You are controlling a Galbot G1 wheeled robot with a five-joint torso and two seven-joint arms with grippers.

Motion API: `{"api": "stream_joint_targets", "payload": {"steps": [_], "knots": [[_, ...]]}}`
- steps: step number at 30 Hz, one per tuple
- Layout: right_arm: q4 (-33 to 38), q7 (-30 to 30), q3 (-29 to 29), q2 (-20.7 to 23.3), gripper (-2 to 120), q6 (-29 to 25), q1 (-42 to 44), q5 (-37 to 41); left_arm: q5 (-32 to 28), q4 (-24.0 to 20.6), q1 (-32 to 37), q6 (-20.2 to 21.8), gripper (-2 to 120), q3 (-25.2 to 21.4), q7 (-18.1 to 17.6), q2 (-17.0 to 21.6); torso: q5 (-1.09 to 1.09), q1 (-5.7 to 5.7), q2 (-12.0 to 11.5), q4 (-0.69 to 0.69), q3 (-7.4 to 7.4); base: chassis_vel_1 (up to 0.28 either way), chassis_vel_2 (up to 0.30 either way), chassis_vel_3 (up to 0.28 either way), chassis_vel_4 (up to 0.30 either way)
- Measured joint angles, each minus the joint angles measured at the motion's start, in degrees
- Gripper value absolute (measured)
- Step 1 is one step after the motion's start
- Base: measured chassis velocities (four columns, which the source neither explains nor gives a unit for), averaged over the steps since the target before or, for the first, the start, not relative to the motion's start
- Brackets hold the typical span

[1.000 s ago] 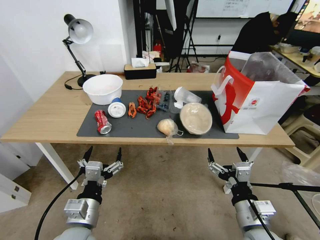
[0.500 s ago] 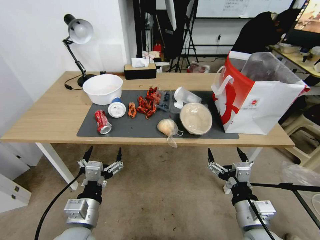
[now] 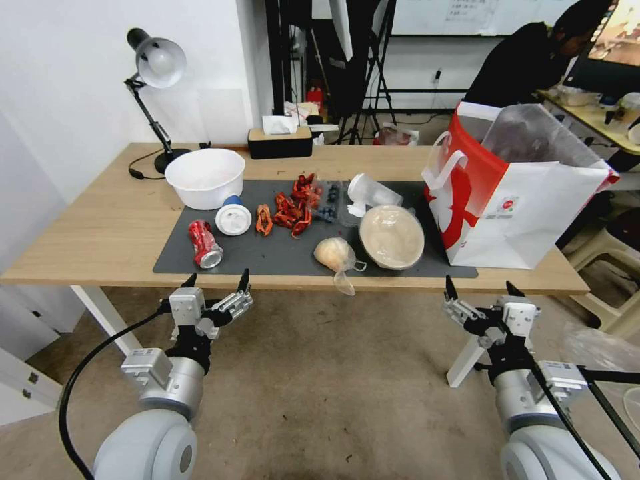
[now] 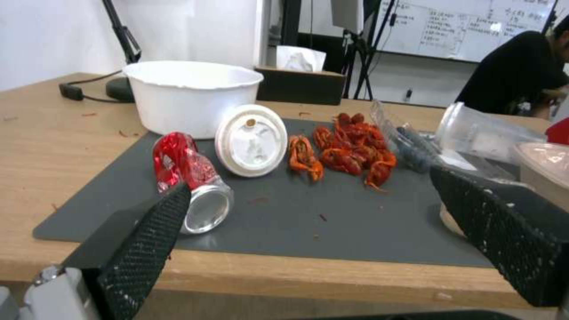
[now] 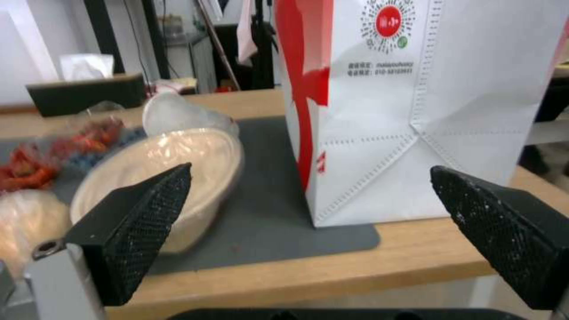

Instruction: Pick up the trash from the table and place it into the takeout bag.

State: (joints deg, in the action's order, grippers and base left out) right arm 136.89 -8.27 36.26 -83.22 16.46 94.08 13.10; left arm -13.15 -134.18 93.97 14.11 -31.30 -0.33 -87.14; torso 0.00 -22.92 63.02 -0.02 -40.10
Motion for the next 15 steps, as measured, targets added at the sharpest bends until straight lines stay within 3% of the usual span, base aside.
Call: {"api": "stream_joint_targets", "payload": {"steps": [9,15], "knots": [[-4.9,-0.3,-3.5,2.2,100,-6.7,-3.3,7.1,1.8,0.6,0.6,-2.7,100,-0.1,1.1,-0.4,0.01,0.0,0.0,0.02,0.0,0.0,0.0,0.0,0.0],[-10.9,-0.4,-7.2,3.8,100,-9.7,-8.1,15.9,2.8,0.8,1.2,-4.0,100,-0.2,1.7,-0.8,0.0,0.0,0.0,0.02,0.0,0.0,0.0,0.0,0.0]]}}
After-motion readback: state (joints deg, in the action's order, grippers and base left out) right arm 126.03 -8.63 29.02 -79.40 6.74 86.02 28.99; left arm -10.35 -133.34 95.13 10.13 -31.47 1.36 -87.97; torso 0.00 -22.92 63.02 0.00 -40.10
